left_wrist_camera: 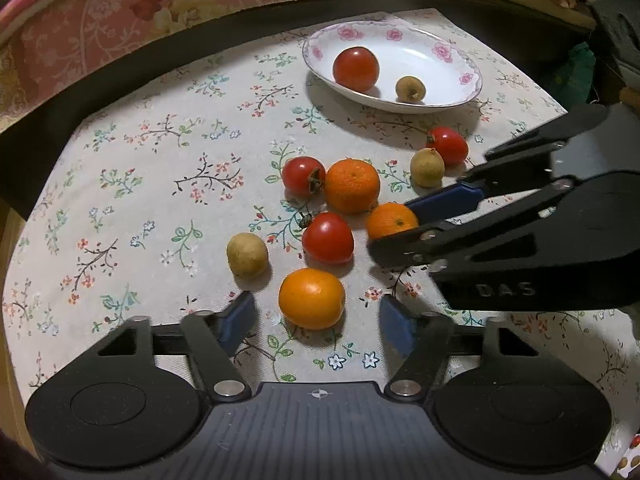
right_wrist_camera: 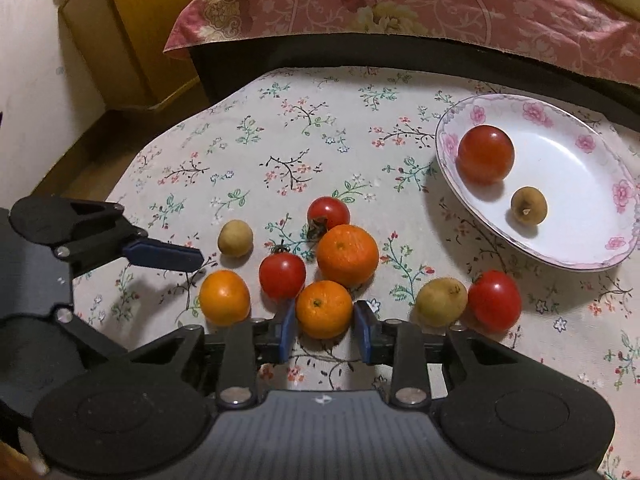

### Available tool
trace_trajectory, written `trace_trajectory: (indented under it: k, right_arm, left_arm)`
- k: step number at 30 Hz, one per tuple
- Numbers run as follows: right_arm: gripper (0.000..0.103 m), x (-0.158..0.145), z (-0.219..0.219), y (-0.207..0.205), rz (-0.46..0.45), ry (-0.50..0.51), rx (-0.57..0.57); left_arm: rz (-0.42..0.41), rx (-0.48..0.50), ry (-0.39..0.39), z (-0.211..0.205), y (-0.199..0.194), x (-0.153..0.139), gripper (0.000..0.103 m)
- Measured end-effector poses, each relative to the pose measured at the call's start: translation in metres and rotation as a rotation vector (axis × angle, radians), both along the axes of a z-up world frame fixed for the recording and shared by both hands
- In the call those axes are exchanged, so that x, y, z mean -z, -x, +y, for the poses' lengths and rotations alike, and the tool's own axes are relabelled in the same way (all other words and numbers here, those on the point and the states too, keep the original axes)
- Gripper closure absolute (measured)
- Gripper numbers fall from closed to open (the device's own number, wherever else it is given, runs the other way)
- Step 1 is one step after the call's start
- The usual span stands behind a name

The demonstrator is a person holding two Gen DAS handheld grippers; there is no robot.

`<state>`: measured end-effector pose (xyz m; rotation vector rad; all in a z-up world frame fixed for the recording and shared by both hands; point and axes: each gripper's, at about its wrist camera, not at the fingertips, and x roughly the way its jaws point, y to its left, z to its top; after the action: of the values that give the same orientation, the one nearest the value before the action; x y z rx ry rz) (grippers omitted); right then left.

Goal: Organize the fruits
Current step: 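Grasp a tangerine with the left tool while the right grasps another tangerine, then carry both held tangerines toward the white plate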

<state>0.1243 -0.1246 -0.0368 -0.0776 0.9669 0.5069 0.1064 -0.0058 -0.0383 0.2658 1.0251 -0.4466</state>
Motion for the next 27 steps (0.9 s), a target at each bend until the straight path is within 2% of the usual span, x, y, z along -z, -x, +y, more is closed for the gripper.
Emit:
trace_trajectory:
  k: [2,6,11,13,22,27]
  right_arm:
    - [0.072,-0.001,-0.003,0.001,0.012,-0.002,0.009]
    - [0.072,0.000,-0.013,0.003,0.033,-0.011,0.034]
    - [0.072,-0.002,-0.022,0.009,0.046,-0.021,0.048]
    - [0.072,-0.003,-0.023,0.010,0.049,-0.024,0.047]
    - [0.072,-0.002,-0.028,0.021,0.042,0.013,0.039]
    - [0.072,0.001,-0.027,0.021,0.043,0.014,0.033]
  left_arm:
    - [-0.003,-0.007,0.000,0.000,-0.001,0.001,0.038]
    - [-0.010,-0.007,0.010,-0.001,-0.002,-0.001,0.055]
    - [-0.007,0.013,0.018,-0.007,0.000,-0.004,0.061]
    - [0.004,0.025,0.033,-0.008,0.001,-0.005,0.061]
    - [-0.004,0.066,0.009,-0.014,0.007,-0.003,0.059]
    - [-0.014,0.076,-0.008,-0.015,0.009,-0.002,0.045]
